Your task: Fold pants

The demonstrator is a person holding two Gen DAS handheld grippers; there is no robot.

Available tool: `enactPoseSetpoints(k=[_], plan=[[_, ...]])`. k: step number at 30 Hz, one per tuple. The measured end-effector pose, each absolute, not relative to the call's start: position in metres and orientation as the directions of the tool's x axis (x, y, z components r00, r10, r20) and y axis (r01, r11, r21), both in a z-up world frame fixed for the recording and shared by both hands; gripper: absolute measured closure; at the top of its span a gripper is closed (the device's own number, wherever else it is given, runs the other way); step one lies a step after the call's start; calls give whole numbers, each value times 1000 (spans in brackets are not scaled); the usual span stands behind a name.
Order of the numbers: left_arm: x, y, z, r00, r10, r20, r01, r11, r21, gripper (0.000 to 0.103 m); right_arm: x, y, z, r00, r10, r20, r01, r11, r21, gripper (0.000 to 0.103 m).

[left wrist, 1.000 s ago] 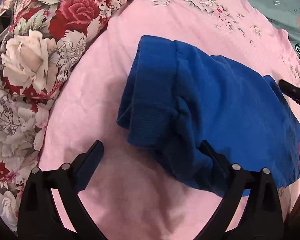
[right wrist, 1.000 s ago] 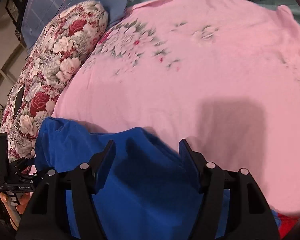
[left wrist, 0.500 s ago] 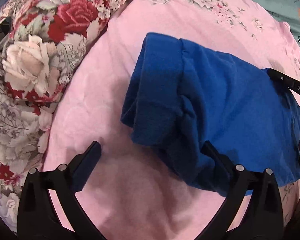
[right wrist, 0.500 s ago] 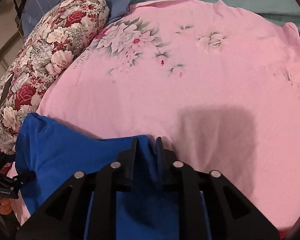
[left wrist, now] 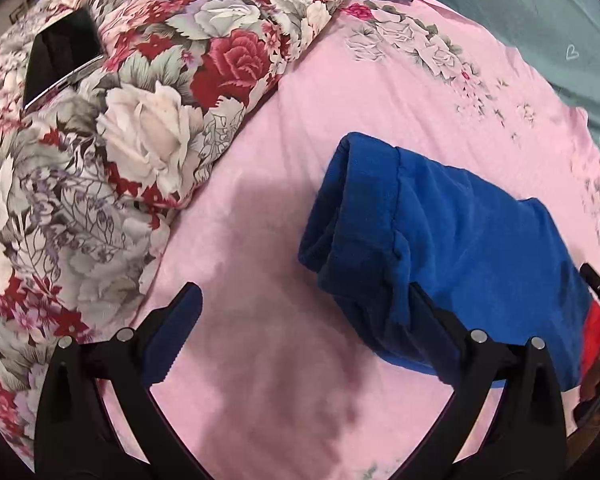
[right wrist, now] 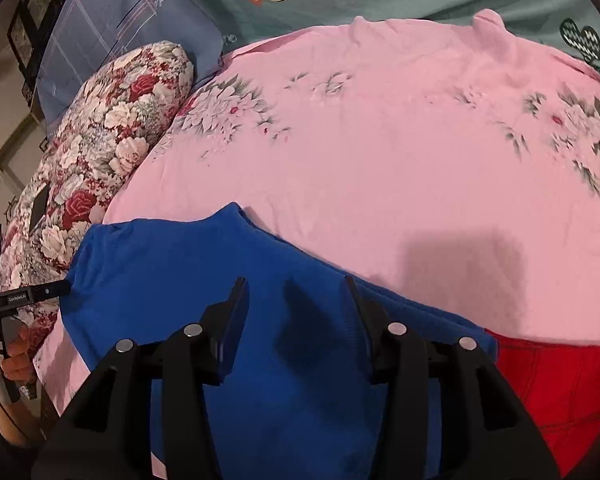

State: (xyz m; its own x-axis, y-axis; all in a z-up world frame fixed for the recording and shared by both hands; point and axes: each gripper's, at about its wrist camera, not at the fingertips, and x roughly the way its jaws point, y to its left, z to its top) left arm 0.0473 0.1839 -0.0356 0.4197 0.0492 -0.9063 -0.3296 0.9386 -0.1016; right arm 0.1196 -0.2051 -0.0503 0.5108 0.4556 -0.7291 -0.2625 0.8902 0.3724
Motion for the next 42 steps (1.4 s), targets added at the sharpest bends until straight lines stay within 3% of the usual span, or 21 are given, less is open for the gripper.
enactPoseSetpoints(k=[6,11,13,15,18,21,26,28,30,33,38,40,42], plan=[[41,179,-21,460,-39,-887,-308,930,-201,4,119,-207,-56,503,475,-722,-270,880,391,55],[56,176,-44,390,-126,-912,-340,901,-270,8,115,-205,-55,517,458,-723,-275,889,367,52],[64,176,-60,342,-162,-926,-367,884,-290,20,114,-205,-56,505,480,-717,-281,877,389,52],[70,177,-70,321,-155,-934,-404,870,-283,44,112,-202,-54,510,477,-716,-288,879,381,52],[78,174,-74,318,-161,-934,-445,845,-297,54,110,-200,-54,513,465,-721,-293,885,362,52],[81,165,-71,321,-79,-944,-457,860,-228,64,109,-201,-55,509,462,-726,-286,887,363,52],[73,160,-64,339,9,-941,-457,876,-156,62,114,-206,-64,504,366,-783,-206,931,302,45],[70,160,-58,357,74,-931,-452,886,-103,55,116,-207,-70,497,363,-788,-194,932,307,41],[72,165,-64,343,121,-932,-459,887,-54,31,116,-205,-71,492,362,-791,-208,932,298,38],[72,169,-70,330,92,-940,-463,883,-76,31,115,-203,-70,494,353,-795,-223,935,277,38],[60,155,-40,389,177,-904,-423,906,-5,30,109,-227,-55,526,414,-743,-170,907,384,38],[52,146,-15,451,230,-862,-404,914,32,24,96,-239,-43,572,424,-702,-168,898,406,38],[51,131,12,530,275,-802,-375,924,70,7,82,-256,-35,620,366,-694,-104,915,389,38]])
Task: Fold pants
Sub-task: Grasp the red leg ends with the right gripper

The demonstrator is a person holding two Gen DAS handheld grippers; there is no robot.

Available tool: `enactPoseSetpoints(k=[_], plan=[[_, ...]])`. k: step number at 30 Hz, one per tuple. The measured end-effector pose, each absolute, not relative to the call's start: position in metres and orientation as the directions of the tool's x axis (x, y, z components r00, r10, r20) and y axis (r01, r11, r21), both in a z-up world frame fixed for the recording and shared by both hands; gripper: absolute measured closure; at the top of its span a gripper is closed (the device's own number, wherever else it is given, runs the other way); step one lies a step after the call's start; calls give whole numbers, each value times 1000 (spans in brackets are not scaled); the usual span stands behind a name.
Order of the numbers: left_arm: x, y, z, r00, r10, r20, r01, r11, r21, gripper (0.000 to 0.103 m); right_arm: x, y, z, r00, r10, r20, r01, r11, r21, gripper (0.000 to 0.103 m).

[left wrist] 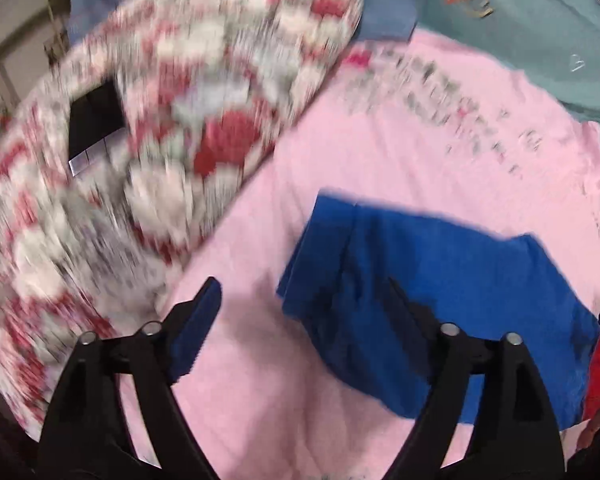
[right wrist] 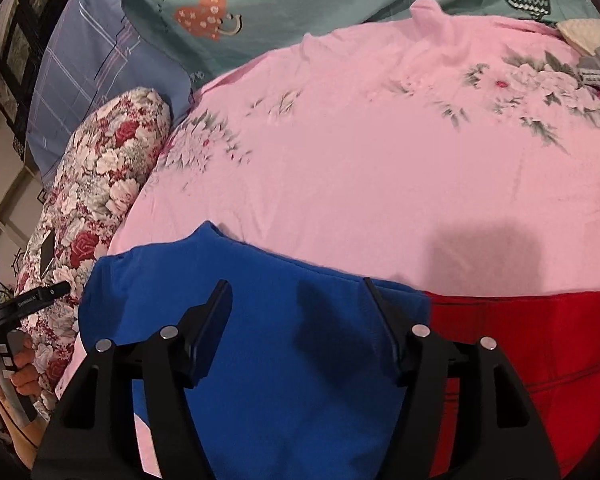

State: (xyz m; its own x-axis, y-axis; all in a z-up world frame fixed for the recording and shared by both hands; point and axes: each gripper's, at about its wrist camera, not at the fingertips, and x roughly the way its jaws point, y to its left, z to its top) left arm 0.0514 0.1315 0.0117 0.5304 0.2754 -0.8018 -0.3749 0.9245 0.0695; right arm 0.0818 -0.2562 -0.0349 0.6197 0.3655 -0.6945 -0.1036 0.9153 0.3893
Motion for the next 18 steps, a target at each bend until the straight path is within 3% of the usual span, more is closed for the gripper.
enactPoseSetpoints(k=[1,3,6,8,10,12,14,15,17,18], plan=[[53,117,26,593,280,-755,-339,937,81,3,78,-264,-34,627,349,-696,-69,915,397,38],[61,89,31,643,219,-734,-241,968,77,2,74,-274,-38,602,398,-692,-56,886,461,36],[89,45,-3,573,42,-819,-28,999,32,2,70,-282,-55,491,499,-714,-77,842,535,29],[103,28,-38,498,112,-860,-19,993,119,2,63,-302,-63,467,444,-764,-27,872,489,29],[111,26,-73,452,286,-845,-74,956,283,2,55,-341,-62,506,347,-790,44,904,425,29],[108,41,-77,457,227,-860,-84,973,213,2,39,-397,-54,588,211,-780,167,913,373,32],[107,53,-75,440,197,-876,-79,980,181,2,21,-439,-46,657,219,-721,240,846,475,45],[107,57,-74,434,194,-880,-78,981,178,2,11,-451,-41,684,238,-689,265,800,539,45],[108,58,-73,424,168,-890,-85,986,145,2,-1,-444,-25,714,180,-676,275,816,508,32],[107,59,-70,419,157,-894,-95,987,128,2,-5,-432,-20,728,217,-651,216,828,517,22]])
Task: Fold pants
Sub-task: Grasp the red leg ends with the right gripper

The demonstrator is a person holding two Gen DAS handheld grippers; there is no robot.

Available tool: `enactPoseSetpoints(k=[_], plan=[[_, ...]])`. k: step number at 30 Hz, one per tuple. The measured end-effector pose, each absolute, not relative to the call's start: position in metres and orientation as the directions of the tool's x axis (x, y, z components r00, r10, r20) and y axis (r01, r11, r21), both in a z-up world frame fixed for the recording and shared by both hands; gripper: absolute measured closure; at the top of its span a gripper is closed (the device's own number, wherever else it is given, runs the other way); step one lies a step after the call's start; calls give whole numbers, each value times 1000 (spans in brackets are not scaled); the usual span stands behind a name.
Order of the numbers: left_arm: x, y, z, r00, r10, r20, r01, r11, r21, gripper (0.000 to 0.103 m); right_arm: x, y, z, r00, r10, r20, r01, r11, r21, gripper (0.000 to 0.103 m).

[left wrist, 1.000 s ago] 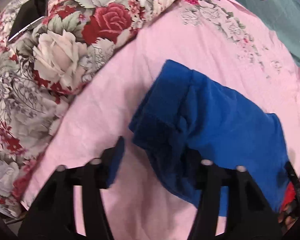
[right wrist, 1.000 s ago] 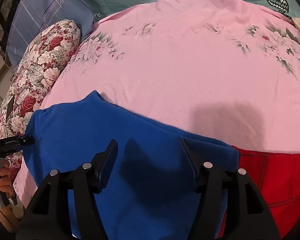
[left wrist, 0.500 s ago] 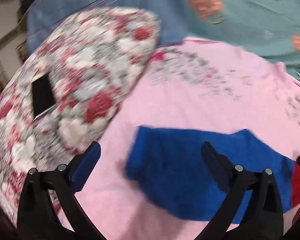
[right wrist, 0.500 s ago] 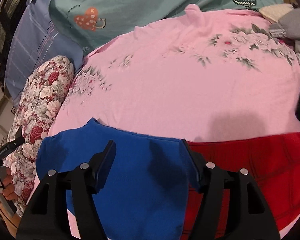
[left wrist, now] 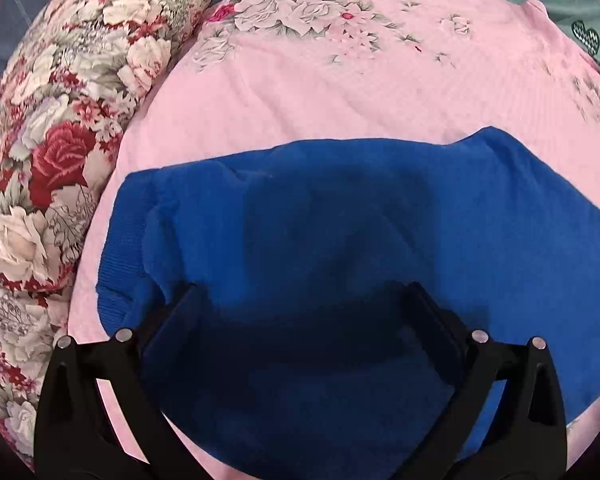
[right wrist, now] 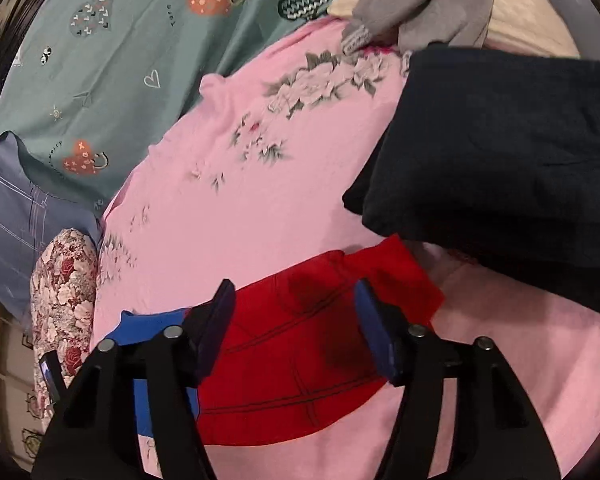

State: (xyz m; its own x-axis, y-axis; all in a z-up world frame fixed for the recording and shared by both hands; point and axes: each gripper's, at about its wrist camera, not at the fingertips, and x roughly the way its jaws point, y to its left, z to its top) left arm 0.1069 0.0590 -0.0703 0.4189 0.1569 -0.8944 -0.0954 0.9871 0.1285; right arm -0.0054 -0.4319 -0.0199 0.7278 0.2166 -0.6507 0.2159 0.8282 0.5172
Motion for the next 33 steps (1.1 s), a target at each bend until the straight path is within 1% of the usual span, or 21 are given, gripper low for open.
enactPoseSetpoints(k=[2,3,4,6,8,9,10,12,14,16,17,20,23,25,26,28,29,30,31,32,33], plan=[[102,55,-65,436,124,-891,-112,990,83,2,-4,-407,-25,696,384,-607,87,793,602,21],[99,54,-60,457,77,-886,-98,995,36,2,-2,-397,-33,660,437,-611,64,778,625,21],[96,50,-58,468,38,-883,-71,997,6,2,2,-384,-44,614,441,-655,71,795,602,21],[96,41,-63,458,5,-889,-15,1000,-2,2,12,-369,-61,552,385,-740,108,846,521,21],[99,42,-77,410,66,-910,-42,998,53,2,7,-374,-65,560,374,-740,117,848,517,24],[99,45,-84,396,73,-915,-52,997,57,2,1,-380,-62,574,325,-752,153,859,488,27],[96,48,-86,404,49,-913,-42,999,35,2,-8,-390,-52,609,201,-767,227,883,411,31],[91,50,-85,420,37,-907,-23,999,31,2,-27,-406,-38,649,93,-755,312,873,375,31],[89,49,-85,419,44,-907,-11,999,43,2,-43,-413,-31,673,112,-731,314,851,420,30],[87,48,-85,415,47,-909,-18,999,44,2,-56,-418,-32,663,96,-742,352,836,422,20],[87,49,-84,412,47,-910,-23,999,41,2,-59,-420,-37,652,90,-753,373,826,422,18],[84,51,-79,403,19,-915,-24,1000,10,2,-63,-425,-52,638,120,-761,405,788,464,18],[77,47,-74,416,-26,-909,17,1000,-21,2,-49,-427,-62,655,106,-748,428,764,483,18],[75,43,-80,439,24,-898,36,998,44,2,-41,-425,-62,665,72,-743,442,765,469,18],[76,43,-85,433,35,-900,38,998,57,2,-36,-423,-64,669,84,-739,433,763,479,18],[74,52,-87,435,-18,-900,12,1000,-14,2,-22,-419,-66,673,77,-736,427,772,471,20],[74,51,-86,436,-18,-900,18,1000,-11,2,-15,-417,-67,657,71,-750,426,786,448,24],[73,49,-87,437,-10,-900,21,1000,-1,2,-9,-416,-69,640,75,-765,428,792,435,42],[73,49,-87,435,-7,-900,16,1000,0,2,-7,-417,-69,626,52,-778,449,791,415,55],[72,49,-87,435,-7,-901,12,1000,-2,2,-7,-421,-69,619,64,-782,459,779,427,64],[72,48,-87,436,-7,-900,11,1000,-2,2,-8,-425,-70,625,116,-772,456,748,482,79]])
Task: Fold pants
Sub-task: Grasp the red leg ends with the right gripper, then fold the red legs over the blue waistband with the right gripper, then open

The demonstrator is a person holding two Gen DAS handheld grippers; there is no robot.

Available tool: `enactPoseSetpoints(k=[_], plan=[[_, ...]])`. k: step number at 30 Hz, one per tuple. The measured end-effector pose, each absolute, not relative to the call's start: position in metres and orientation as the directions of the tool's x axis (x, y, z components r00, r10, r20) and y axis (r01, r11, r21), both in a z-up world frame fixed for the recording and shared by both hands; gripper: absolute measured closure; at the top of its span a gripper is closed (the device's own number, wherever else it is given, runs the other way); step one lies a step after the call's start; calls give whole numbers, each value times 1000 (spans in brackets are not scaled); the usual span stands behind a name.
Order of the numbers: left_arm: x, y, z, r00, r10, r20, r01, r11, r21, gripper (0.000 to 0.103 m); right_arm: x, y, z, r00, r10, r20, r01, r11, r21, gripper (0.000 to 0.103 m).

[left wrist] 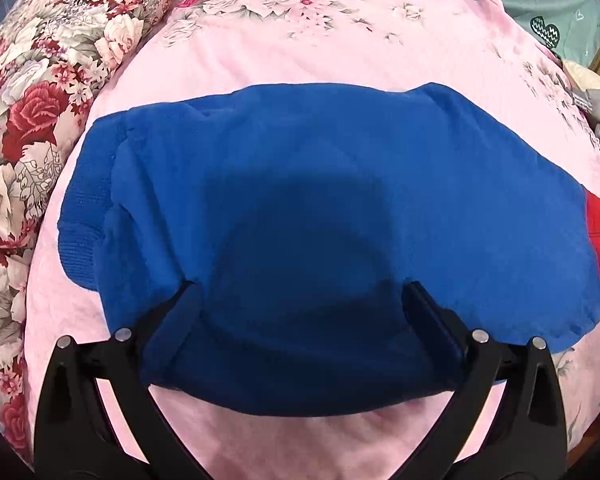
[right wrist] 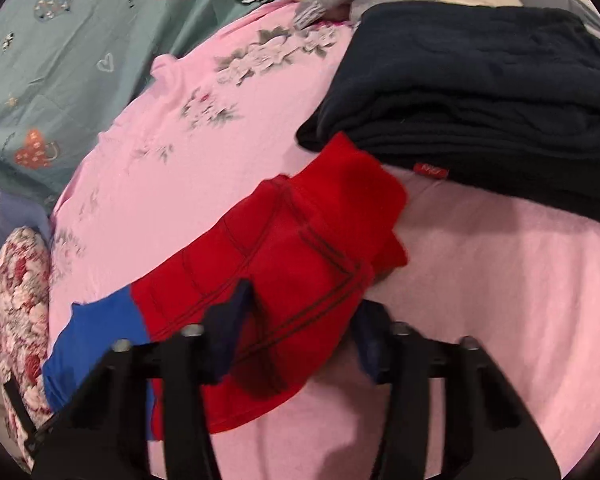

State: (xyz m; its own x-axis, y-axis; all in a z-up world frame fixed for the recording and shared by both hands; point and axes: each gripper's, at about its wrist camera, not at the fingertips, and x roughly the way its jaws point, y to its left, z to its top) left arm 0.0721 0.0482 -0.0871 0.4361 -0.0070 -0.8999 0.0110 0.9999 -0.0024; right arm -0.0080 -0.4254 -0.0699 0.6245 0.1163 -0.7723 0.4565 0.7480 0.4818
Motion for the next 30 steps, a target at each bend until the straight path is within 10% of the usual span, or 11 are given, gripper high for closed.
enactPoseSetpoints(k=[14,18,25,30], plan=[[57,63,-75,434,-71,-898,-11,996,-84,2,33,-243,16,607,414,-678,-40,869,494,80],[46,67,-66,460,-69,-885,-4,997,-79,2,61,-174,-36,420,458,-784,-104,882,459,46],[42,68,-58,475,-58,-878,-2,998,-68,2,56,-192,-28,394,593,-702,-144,794,591,46],[55,58,-54,471,-86,-878,5,996,-95,2,47,-247,-15,549,394,-738,-61,899,434,61]])
